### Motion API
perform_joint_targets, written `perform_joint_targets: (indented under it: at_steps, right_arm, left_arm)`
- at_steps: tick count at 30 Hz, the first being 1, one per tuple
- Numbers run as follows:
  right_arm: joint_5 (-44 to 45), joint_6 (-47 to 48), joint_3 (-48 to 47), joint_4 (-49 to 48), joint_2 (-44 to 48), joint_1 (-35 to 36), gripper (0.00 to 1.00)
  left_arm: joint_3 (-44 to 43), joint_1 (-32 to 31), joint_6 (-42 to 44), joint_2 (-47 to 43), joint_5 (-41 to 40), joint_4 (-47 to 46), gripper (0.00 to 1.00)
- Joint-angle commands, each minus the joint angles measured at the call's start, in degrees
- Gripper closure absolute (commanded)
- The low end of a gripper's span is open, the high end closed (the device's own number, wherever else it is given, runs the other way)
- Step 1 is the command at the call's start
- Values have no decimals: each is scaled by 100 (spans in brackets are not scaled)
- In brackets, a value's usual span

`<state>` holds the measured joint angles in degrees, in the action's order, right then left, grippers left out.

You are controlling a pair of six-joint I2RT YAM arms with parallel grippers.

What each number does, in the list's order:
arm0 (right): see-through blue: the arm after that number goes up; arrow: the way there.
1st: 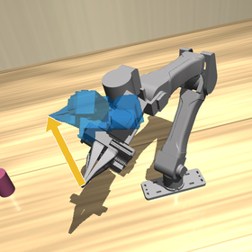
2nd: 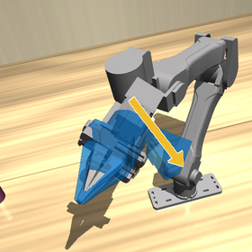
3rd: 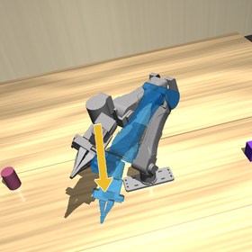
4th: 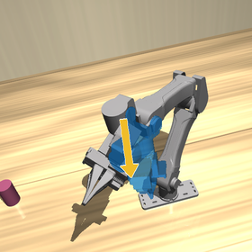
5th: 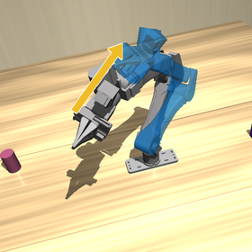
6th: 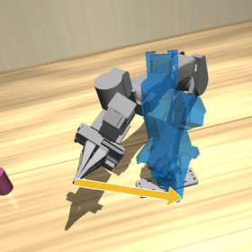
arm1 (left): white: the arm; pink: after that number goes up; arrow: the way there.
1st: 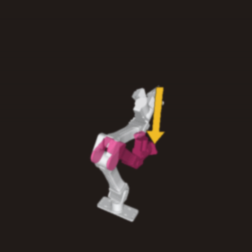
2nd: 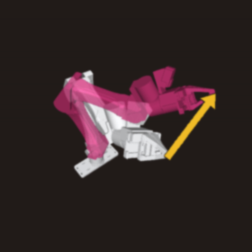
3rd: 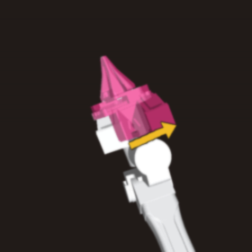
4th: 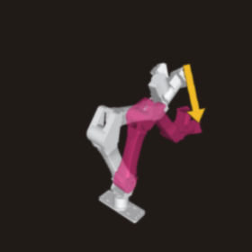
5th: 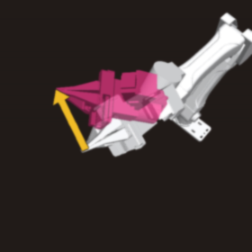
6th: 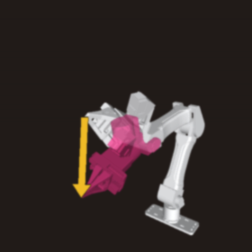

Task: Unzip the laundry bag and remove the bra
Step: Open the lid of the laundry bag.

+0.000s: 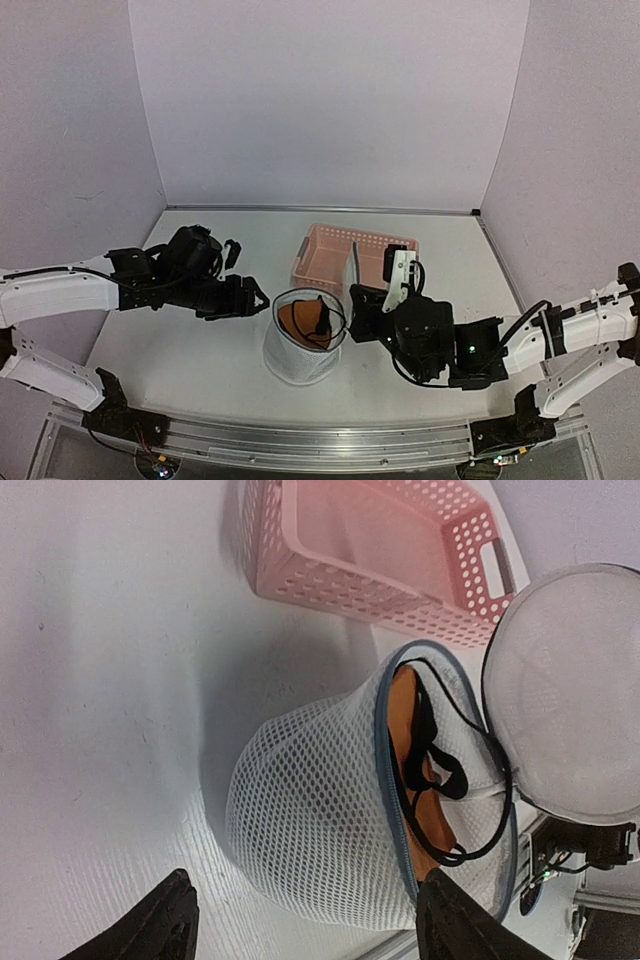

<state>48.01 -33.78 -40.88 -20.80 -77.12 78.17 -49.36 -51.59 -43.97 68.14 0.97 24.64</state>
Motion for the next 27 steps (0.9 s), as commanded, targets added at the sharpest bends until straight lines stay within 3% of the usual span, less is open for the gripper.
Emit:
perform_joint_targets:
  at_steps: [1, 19, 27]
  right_arm:
    - [410, -795, 116, 90, 292, 196, 100]
    - [767, -1192, 654, 208, 601, 590, 100]
    - [797, -1281, 821, 232, 730, 628, 100]
  left_arm:
    - [-379, -9, -29, 407, 508, -85, 25]
    - [-1482, -13, 386, 1381, 816, -123, 25]
    - [-2070, -9, 845, 2136, 894, 340, 35]
